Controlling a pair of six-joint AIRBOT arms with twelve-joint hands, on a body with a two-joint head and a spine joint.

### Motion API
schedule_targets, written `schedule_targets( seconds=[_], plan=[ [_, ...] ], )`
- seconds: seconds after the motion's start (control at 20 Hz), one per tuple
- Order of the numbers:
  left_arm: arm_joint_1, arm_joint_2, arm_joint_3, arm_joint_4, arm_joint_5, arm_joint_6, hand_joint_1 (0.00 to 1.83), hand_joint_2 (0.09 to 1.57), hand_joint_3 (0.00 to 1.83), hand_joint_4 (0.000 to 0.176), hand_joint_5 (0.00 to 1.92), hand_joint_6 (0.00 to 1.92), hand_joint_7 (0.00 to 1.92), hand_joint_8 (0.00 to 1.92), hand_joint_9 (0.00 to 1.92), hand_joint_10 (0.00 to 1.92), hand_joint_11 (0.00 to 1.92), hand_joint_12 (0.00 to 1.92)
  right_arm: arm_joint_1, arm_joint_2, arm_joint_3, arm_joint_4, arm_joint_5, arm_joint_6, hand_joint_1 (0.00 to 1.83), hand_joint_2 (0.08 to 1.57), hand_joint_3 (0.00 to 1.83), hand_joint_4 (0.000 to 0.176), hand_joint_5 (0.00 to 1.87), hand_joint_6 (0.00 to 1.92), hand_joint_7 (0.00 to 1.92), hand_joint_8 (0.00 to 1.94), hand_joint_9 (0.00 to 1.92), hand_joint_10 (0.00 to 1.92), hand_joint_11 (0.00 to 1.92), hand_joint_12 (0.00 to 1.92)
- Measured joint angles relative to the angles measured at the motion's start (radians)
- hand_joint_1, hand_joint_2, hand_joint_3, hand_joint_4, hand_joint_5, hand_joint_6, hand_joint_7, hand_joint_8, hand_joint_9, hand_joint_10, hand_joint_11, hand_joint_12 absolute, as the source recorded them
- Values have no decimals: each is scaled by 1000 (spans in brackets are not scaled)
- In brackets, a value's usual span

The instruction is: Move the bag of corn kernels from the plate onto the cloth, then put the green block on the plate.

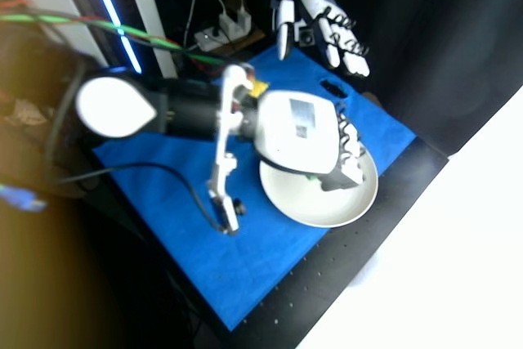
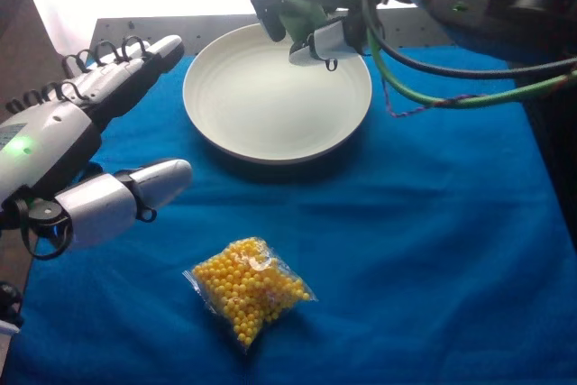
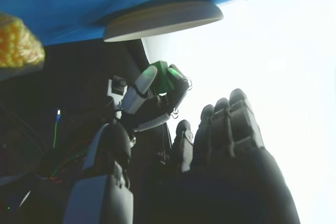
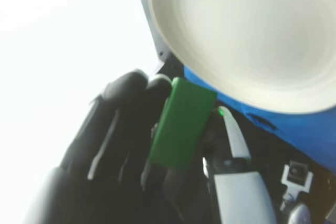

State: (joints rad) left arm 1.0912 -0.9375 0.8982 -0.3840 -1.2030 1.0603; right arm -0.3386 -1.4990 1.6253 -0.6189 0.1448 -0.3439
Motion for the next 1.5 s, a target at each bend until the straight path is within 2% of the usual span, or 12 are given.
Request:
schedule_targets(
  seconds=[0.1, 0.15, 0.2, 0.3, 0.35, 0.4, 0.5, 0.65, 0.8, 0.85, 1.35, 1.5],
  plan=[
    [-2, 0, 0, 6, -2, -2, 445, 1292, 15, 163, 0, 0, 0, 0, 0, 0, 5, 2, -3, -19, 15, 8, -65, 0, 1166, 1310, 0, 0, 489, 1531, 775, 1472, 748, 1137, 600, 1651],
    [-2, 0, 0, 5, -2, -2, 438, 1296, 13, 139, 0, 0, 0, 0, 0, 0, 17, 8, -10, -23, 17, 13, -76, 0, 1247, 1296, 1, 0, 375, 731, 678, 1510, 784, 1284, 661, 1785],
    [-2, 0, 0, 6, -3, -2, 416, 1297, 10, 141, 0, 0, 0, 0, 0, 0, 7, 4, -18, -26, 20, 15, -81, 0, 1005, 1341, 4, 0, 400, 289, 732, 1321, 847, 1521, 787, 1894],
    [-2, 0, 0, 3, -3, -3, 345, 1303, 8, 173, 0, 0, 0, 0, 0, 0, 39, 23, -36, -31, 21, 17, -106, 0, 690, 1364, 0, 0, 244, 22, 412, 453, 366, 958, 182, 1697],
    [-2, 0, 0, 1, -5, -3, 355, 1289, 1, 175, 0, 0, 0, 0, 0, 0, 8, 11, -47, -37, 21, 17, -121, 0, 538, 1381, 2, 0, 116, 4, 191, 164, 149, 420, 36, 1086],
    [-2, -1, 0, 1, -7, -3, 346, 1288, 0, 176, 0, 0, 0, 0, 0, 0, 12, 15, -48, -39, 21, 17, -121, 0, 505, 1374, 0, 0, 49, 0, 106, 47, 75, 160, 6, 593],
    [-2, -2, 0, 2, -6, -3, 367, 1290, 1, 176, 0, 0, 0, 0, 0, 0, 7, 17, -51, -43, 21, 17, -116, 0, 367, 1307, 0, 0, 1, 0, 3, 1, 2, 6, 0, 237],
    [-2, -2, 0, 0, -9, -3, 396, 1293, 1, 176, 0, 0, 0, 0, 0, 0, 27, 33, -53, -43, 14, 17, -113, 0, 420, 1255, 0, 0, 0, 0, 0, 0, 0, 0, 0, 193],
    [-2, -2, 0, -2, -11, -3, 430, 1291, 0, 176, 0, 0, 0, 0, 0, 0, 3, 25, -53, -26, -14, 16, -110, 0, 450, 1192, 0, 39, 0, 0, 0, 0, 0, 0, 0, 247],
    [-2, -2, 0, -3, -11, -3, 440, 1285, 0, 176, 0, 0, 0, 0, 0, 0, 0, 4, -54, -3, -41, 7, -100, 0, 461, 1177, 0, 16, 0, 0, 0, 0, 0, 0, 0, 269],
    [-2, 38, -13, -11, -21, -5, 467, 1271, 0, 176, 0, 0, 0, 0, 0, 0, 0, 0, -54, 412, -373, -6, 282, -1, 425, 1211, 8, 0, 0, 0, 0, 0, 0, 0, 0, 0],
    [0, 47, -16, -10, -24, -5, 341, 1227, 0, 176, 0, 0, 0, 0, 0, 0, 0, 0, -87, 526, -459, 24, 377, -34, 345, 1212, 6, 17, 0, 0, 0, 0, 0, 0, 0, 0]
  ],
)
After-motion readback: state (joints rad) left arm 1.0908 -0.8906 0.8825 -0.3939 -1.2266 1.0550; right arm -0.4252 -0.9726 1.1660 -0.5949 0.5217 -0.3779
